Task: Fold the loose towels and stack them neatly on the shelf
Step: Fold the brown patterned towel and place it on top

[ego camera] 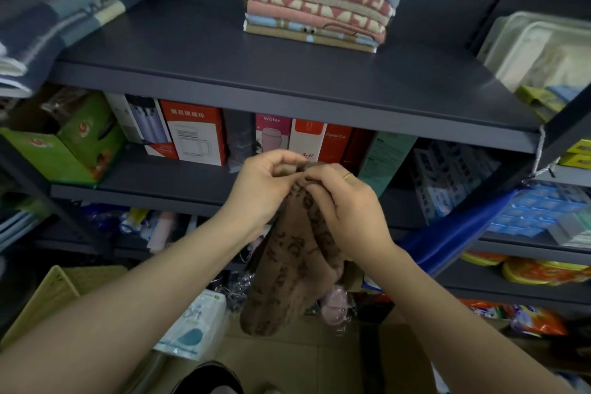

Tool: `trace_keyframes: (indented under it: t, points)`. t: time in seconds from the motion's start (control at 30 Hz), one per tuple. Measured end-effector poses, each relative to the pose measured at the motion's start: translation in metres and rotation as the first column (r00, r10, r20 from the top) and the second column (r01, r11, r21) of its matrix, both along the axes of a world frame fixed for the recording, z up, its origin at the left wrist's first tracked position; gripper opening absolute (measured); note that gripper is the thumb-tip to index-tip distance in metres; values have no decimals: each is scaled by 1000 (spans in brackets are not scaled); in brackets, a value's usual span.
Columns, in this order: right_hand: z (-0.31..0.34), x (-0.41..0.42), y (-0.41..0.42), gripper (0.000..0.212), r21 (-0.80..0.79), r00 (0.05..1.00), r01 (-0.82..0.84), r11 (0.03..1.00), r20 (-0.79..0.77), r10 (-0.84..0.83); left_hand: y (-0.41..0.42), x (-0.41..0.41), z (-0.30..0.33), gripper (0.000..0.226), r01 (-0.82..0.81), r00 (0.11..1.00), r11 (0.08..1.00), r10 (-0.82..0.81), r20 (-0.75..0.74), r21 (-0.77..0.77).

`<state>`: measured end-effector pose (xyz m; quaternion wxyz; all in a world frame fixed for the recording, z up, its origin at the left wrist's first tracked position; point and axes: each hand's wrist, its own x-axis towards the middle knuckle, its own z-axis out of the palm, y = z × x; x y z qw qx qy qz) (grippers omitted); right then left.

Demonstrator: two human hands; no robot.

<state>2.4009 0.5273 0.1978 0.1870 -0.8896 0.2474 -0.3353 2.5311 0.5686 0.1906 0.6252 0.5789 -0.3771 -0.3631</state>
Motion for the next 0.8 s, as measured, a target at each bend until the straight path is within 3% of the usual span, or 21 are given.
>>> trace_keyframes:
  t: [0.1,0.17,0.2,0.3,0.47,0.57,0.63,0.73,0.8]
  points:
    - [2,3,2,21,-20,995,81,997,60,-80,5,1,-1,35,72,984,997,-72,-162,-6]
    - [4,3,2,17,-6,984,155,988,96,-153,8,4,-2,20,177,943,982,-189,-273,-70]
    - [4,4,1,17,5,980,174,985,99,-173,10,6,-2,16,213,932,973,-230,-278,-90]
    - [2,5,-1,16,48,986,144,988,74,-147,12,8,-3,17,204,971,976,-212,-109,-77]
    - [-2,-1,-13,32,358,991,-24,933,131,-25,10,22,4,18,34,994,993,-45,-96,-114]
    - [-13,-9,-18,35,378,995,-88,922,-3,96,9,36,11,24,-25,998,988,16,-59,-150]
    - [-21,-13,-21,29,309,973,-118,944,-155,172,7,45,12,27,-67,997,980,61,-37,-186]
    - [-26,-15,-29,14,102,873,-187,977,-439,213,6,57,8,30,-105,987,978,125,102,-182]
    - [-19,-14,-34,3,87,821,-214,973,-524,227,6,64,-1,29,-131,973,980,157,172,-151]
